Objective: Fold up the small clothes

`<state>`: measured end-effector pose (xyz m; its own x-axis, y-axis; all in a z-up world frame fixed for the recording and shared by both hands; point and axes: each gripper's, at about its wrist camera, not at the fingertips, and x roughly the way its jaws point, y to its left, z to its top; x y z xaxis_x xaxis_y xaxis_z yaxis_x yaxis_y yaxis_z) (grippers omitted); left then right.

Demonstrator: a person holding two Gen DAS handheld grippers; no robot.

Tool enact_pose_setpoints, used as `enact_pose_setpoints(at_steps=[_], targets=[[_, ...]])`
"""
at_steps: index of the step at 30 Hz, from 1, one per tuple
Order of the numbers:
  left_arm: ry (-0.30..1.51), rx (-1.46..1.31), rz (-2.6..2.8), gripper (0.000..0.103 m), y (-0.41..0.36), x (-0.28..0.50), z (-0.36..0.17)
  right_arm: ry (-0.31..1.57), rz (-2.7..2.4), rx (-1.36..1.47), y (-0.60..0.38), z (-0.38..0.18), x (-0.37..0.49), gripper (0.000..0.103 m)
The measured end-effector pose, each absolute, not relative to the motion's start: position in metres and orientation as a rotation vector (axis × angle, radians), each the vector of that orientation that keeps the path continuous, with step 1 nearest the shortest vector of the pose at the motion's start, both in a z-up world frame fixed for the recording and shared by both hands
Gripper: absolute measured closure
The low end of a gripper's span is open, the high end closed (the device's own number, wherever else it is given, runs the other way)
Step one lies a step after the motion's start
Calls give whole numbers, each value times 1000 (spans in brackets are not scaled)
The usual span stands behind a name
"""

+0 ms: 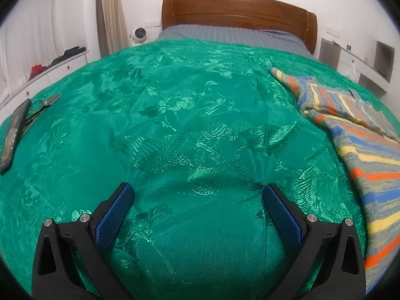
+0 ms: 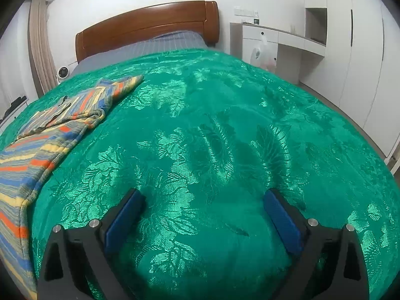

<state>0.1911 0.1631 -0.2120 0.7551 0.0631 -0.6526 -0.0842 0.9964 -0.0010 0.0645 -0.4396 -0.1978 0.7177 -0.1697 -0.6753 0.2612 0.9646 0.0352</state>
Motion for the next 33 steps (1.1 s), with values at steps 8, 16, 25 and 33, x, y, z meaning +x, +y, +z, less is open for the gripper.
enact_pose_setpoints(at_steps=[8,16,25,33], targets=[[707,-28,83,0,162,191,-212,731,-237,133,-440,-198,64,5],[702,-30,83,0,162,191,-212,732,-238,133,-440,-199,64,5],[702,-29,84,0,162,191,-212,728,-238,133,-440,-199,63,5],[702,-29,84,0,162,191,-212,729,-239,133,-440,-199,64,5]])
